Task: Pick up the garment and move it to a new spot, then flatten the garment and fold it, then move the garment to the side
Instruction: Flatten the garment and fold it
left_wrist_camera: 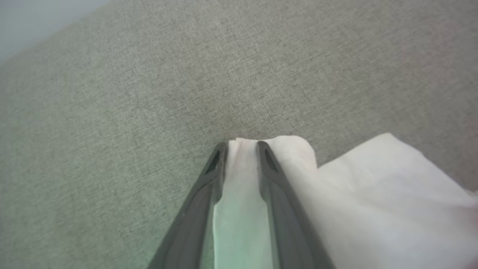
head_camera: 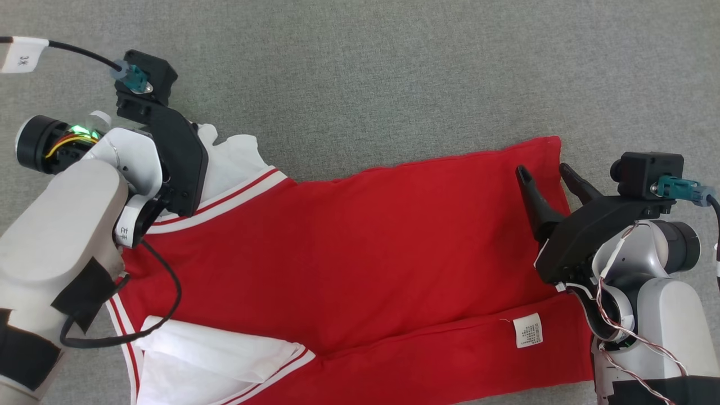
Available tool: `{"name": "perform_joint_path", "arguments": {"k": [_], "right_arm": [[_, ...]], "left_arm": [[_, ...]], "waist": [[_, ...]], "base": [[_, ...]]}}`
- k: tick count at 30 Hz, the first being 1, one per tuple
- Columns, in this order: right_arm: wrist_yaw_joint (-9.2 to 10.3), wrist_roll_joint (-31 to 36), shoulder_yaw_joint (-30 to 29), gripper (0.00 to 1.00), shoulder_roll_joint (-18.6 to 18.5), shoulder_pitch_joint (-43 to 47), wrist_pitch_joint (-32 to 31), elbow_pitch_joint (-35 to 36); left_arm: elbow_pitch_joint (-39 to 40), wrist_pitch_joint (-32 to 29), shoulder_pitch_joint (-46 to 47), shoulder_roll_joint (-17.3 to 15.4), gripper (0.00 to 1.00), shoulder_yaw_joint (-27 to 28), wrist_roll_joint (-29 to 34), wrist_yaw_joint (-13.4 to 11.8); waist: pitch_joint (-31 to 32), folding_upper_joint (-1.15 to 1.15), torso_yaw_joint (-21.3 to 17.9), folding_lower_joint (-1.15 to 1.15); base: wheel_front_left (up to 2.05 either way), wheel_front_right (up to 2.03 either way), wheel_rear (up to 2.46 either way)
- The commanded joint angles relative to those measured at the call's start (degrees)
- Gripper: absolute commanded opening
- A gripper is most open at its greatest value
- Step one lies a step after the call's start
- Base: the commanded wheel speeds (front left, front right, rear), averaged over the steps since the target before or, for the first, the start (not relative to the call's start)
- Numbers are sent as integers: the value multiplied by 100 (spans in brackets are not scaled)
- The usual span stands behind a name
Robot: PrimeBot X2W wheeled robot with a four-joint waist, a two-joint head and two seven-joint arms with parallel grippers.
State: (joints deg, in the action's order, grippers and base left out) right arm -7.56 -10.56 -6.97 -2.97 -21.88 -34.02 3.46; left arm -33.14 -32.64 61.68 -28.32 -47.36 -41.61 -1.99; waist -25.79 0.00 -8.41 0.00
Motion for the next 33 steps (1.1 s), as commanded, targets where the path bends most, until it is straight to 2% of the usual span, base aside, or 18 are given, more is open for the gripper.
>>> {"name": "perform_joint_path", "arguments": {"k": [1,11,14,20,33], "right_arm": [[10,15,0,100,16,-67,6,0],[10,163,64,100,-166,-359,-340,-46],[10,328,-3,100,-427,-574,-862,-148],[10,446,-103,100,-707,-817,-1409,-267],[10,283,608,100,-1217,-1404,-1772,-1092]], "left_arm": [[-114,-97,-77,-28,0,-68,6,-8],[-48,-56,-40,-135,0,-16,-39,-40],[28,14,-53,-171,0,43,-121,13],[175,-6,-44,-221,0,10,-85,-12],[451,-130,45,-342,0,20,-145,-91]], "waist": [[3,0,1,0],[61,0,-6,0],[80,0,8,0],[59,0,54,0],[-118,0,133,0]], "base": [[0,0,0],[0,0,0],[0,0,0],[0,0,0],[0,0,0]]}}
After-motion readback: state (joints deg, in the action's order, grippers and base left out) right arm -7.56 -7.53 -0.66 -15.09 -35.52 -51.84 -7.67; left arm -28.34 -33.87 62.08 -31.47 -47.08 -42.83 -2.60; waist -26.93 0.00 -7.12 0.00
